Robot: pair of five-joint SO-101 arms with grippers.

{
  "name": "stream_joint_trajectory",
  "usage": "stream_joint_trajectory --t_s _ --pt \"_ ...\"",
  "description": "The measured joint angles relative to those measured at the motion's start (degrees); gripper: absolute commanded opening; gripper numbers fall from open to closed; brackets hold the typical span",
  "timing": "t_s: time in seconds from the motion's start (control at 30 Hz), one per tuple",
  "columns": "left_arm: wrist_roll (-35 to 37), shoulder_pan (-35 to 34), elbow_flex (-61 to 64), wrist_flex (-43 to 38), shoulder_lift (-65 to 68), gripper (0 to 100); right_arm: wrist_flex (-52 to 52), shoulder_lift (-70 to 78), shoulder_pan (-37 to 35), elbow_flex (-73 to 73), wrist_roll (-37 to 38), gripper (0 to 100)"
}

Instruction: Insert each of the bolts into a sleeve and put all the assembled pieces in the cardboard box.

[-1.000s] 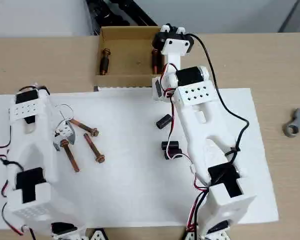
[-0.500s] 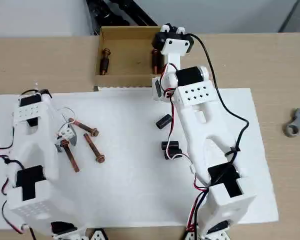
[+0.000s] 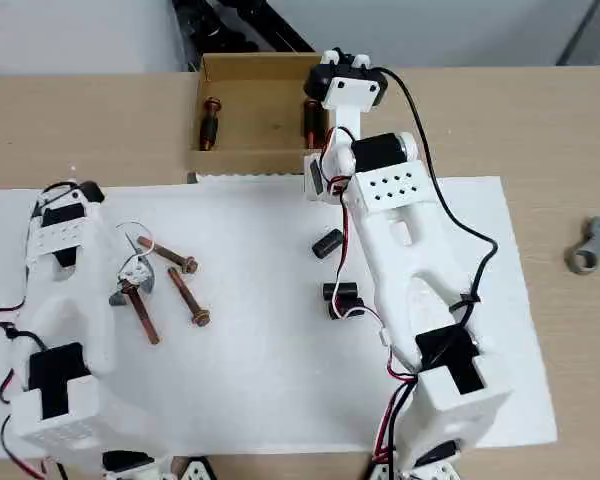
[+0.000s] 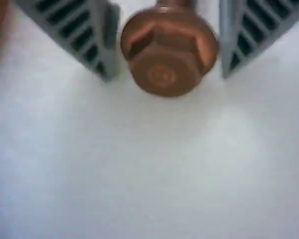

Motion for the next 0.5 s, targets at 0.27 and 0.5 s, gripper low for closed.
stream_joint_trajectory --t_s 0.27,0.5 --pt "-4.7 0.2 0.0 0.3 -0.1 1 0.0 0.0 0.0 0.0 -0.1 18.8" --pt "-4.8 0.2 -4.5 5.0 0.7 1 0.0 0.0 0.0 0.0 -0.1 18.8"
